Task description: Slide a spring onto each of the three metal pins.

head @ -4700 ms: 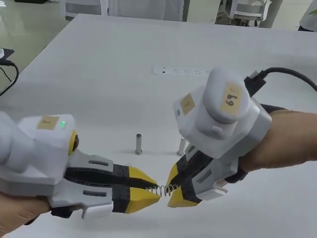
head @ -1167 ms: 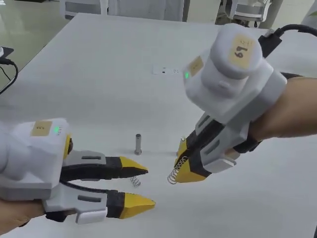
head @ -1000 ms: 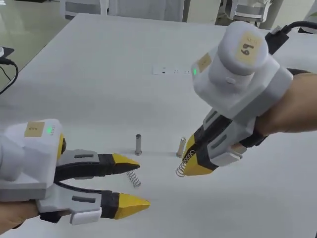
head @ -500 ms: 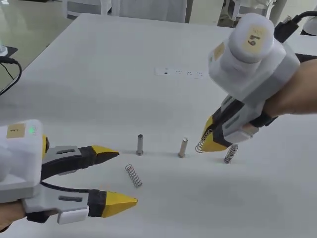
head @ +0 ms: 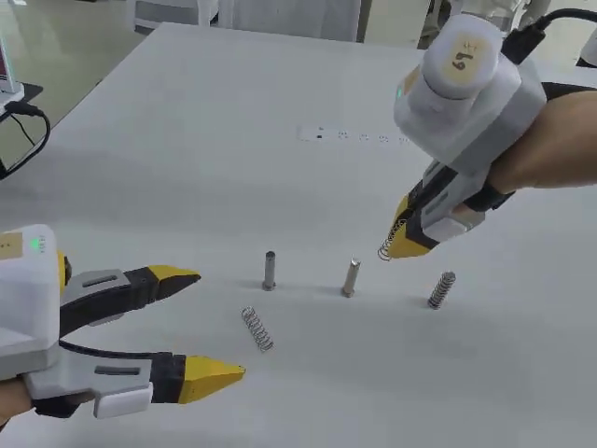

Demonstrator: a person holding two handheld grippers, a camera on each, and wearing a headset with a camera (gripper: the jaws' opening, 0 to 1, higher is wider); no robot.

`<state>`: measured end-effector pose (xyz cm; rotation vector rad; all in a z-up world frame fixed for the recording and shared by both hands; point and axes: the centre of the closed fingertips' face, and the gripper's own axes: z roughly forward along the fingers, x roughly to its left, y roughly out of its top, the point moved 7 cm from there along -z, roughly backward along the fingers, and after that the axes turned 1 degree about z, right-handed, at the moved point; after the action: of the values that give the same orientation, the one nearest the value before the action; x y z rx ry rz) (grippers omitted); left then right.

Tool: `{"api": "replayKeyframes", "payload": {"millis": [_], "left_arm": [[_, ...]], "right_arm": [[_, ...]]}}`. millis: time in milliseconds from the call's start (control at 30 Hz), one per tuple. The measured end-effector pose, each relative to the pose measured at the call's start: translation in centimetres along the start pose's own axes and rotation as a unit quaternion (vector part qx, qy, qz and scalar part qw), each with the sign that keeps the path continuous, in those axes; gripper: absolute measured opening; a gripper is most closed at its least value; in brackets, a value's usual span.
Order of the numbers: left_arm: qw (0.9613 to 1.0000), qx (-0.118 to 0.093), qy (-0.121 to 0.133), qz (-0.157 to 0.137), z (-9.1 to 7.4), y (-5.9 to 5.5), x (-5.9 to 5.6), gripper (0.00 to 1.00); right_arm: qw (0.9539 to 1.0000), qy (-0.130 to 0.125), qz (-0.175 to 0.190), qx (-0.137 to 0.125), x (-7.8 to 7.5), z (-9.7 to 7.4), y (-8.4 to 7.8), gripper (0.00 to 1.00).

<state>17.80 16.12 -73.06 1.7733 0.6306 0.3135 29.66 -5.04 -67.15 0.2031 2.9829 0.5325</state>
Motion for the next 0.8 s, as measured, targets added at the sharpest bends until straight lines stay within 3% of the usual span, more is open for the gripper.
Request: {"api": "replayKeyframes", "payload": {"millis": [367,433,600,800], "left_arm": [[1.0000,0.000,0.009,-0.004,-0.4,0.0,0.0,0.67],[0.9999,-0.001,0.009,-0.006,-0.5,0.0,-0.1,0.67],[0.9999,-0.002,0.011,-0.007,-0.5,0.0,-0.1,0.67],[0.9999,-0.002,0.011,-0.007,-0.6,0.0,0.0,0.67]], "right_arm": [[0.9996,0.000,-0.004,0.027,-1.8,2.6,0.5,0.08],[0.9995,0.012,0.005,0.027,-2.1,3.1,0.6,0.08],[0.9993,0.013,0.007,0.036,-2.9,4.3,0.6,0.08],[0.9989,0.018,0.010,0.043,-2.8,5.0,0.4,0.08]]}}
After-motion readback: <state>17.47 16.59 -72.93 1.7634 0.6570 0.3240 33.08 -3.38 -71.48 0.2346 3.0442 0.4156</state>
